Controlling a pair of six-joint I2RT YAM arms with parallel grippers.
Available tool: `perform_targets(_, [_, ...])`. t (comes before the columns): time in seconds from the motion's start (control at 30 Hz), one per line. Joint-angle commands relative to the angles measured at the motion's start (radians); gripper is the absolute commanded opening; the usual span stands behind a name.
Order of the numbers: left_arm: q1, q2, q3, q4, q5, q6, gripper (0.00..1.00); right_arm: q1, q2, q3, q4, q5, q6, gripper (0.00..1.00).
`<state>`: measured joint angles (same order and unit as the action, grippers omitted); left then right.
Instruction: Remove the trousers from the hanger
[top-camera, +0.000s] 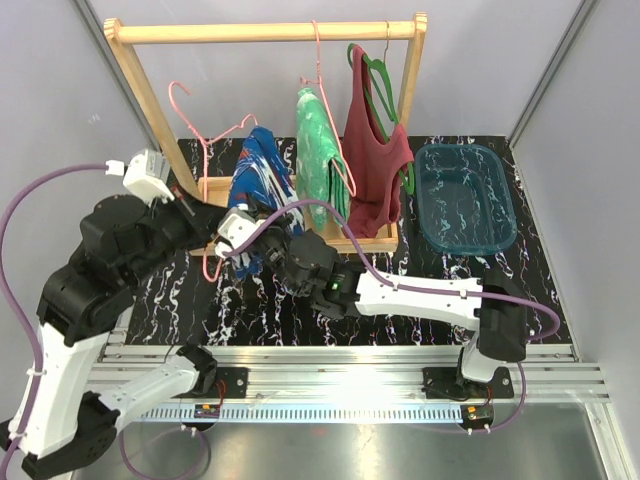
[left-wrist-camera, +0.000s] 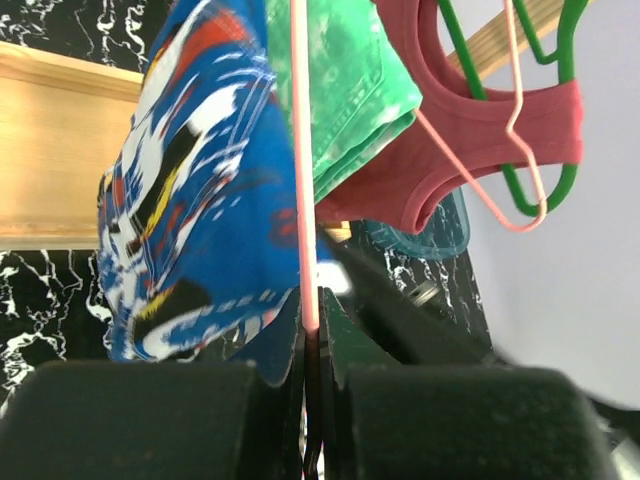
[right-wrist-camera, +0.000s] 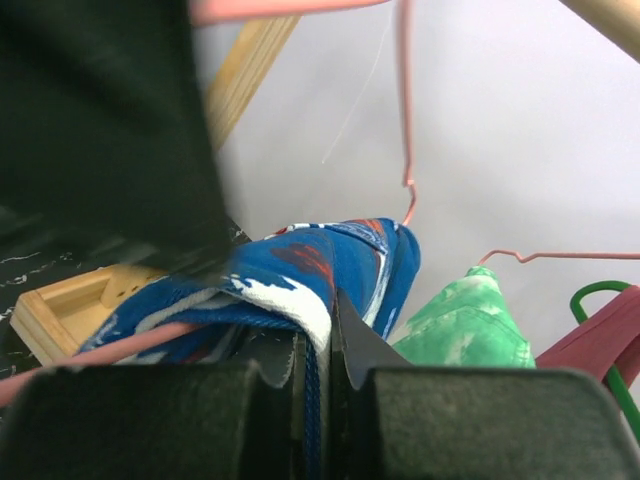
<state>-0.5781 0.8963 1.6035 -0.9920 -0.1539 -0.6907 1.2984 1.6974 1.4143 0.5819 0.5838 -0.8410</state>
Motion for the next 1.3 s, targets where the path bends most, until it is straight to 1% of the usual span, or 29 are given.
perform_targets(0.0, [0.001, -0.082, -0.079, 0.107, -0.052, 0.043, 0.00, -0.037, -0.085, 0.118, 0.055, 0.022, -0.046, 0.00])
perform_targets(0.2, [0.000, -0.204, -0.264, 0.113, -0.073, 0.007, 0.00, -0.054, -0.068, 0.259, 0.004, 0.008, -0.092, 0.00])
perform_targets(0.3, [0.001, -0.241, -0.316, 0.101, -0.093, 0.003, 0.00, -0.054, -0.061, 0.336, -0.027, 0.002, -0.096, 0.00])
perform_targets(0.57, [0.001, -0.313, -0.436, 0.082, -0.150, -0.003, 0.00, -0.053, -0.068, 0.553, -0.126, -0.002, -0.078, 0.00])
perform_targets(0.67, [0.001, -0.332, -0.468, 0.078, -0.165, -0.004, 0.00, -0.053, -0.090, 0.638, -0.195, -0.021, -0.038, 0.00])
perform_targets(0.7, [0.001, -0.333, -0.473, 0.076, -0.170, -0.003, 0.00, -0.050, -0.093, 0.664, -0.249, -0.035, -0.015, 0.00])
perform_targets(0.77, [0.001, -0.338, -0.485, 0.076, -0.177, 0.000, 0.00, -0.051, -0.097, 0.750, -0.301, -0.030, -0.003, 0.00])
perform_targets(0.83, [0.001, -0.336, -0.487, 0.076, -0.185, 0.008, 0.00, -0.050, -0.104, 0.796, -0.356, -0.019, -0.006, 0.00])
perform_targets(1.0, [0.001, -0.346, -0.499, 0.092, -0.197, 0.058, 0.00, -0.048, -0.084, 1.003, -0.470, 0.097, -0.082, 0.00])
perform_targets(1.07, [0.001, -0.356, -0.504, 0.101, -0.206, 0.074, 0.00, -0.053, -0.067, 1.069, -0.464, 0.143, -0.136, 0.00])
perform_targets(1.13, [0.001, -0.361, -0.511, 0.105, -0.213, 0.097, 0.00, -0.077, -0.041, 1.117, -0.446, 0.223, -0.243, 0.00])
perform_targets(1.2, [0.001, -0.358, -0.514, 0.108, -0.222, 0.121, 0.00, -0.103, -0.041, 1.111, -0.393, 0.278, -0.315, 0.00])
perform_targets(1.27, [0.001, -0.355, -0.517, 0.107, -0.230, 0.132, 0.00, -0.128, -0.085, 1.056, -0.378, 0.287, -0.319, 0.00])
